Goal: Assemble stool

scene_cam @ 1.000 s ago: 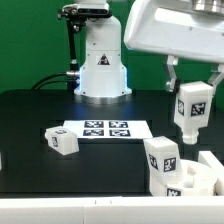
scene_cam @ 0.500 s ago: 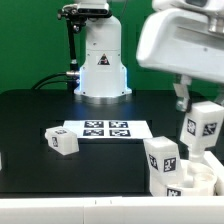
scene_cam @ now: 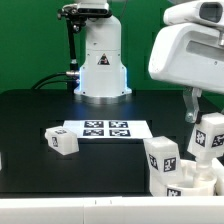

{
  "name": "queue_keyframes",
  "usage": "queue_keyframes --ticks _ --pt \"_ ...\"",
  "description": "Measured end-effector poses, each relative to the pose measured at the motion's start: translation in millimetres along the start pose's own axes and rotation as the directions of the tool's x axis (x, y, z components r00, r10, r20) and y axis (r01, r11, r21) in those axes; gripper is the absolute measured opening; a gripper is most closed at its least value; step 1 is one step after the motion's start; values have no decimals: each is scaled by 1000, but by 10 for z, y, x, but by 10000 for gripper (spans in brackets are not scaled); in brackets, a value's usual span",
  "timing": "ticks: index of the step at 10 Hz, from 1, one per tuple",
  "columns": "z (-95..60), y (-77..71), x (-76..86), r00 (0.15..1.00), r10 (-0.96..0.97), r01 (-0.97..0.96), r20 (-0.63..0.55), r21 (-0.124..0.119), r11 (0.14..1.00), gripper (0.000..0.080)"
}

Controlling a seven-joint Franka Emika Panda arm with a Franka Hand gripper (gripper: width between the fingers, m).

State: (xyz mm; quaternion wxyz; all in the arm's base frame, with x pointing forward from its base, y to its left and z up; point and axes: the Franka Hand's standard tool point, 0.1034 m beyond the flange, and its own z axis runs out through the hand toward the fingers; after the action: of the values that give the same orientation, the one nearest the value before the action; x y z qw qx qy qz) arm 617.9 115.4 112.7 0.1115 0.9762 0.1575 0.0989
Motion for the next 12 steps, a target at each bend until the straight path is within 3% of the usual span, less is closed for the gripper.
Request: queue_keyframes --ticks 2,12 --pt "31 -89 -8 1000 -15 15 2 1 1000 363" --pt "91 -42 -10 1000 -24 24 -7 -1 1000 363"
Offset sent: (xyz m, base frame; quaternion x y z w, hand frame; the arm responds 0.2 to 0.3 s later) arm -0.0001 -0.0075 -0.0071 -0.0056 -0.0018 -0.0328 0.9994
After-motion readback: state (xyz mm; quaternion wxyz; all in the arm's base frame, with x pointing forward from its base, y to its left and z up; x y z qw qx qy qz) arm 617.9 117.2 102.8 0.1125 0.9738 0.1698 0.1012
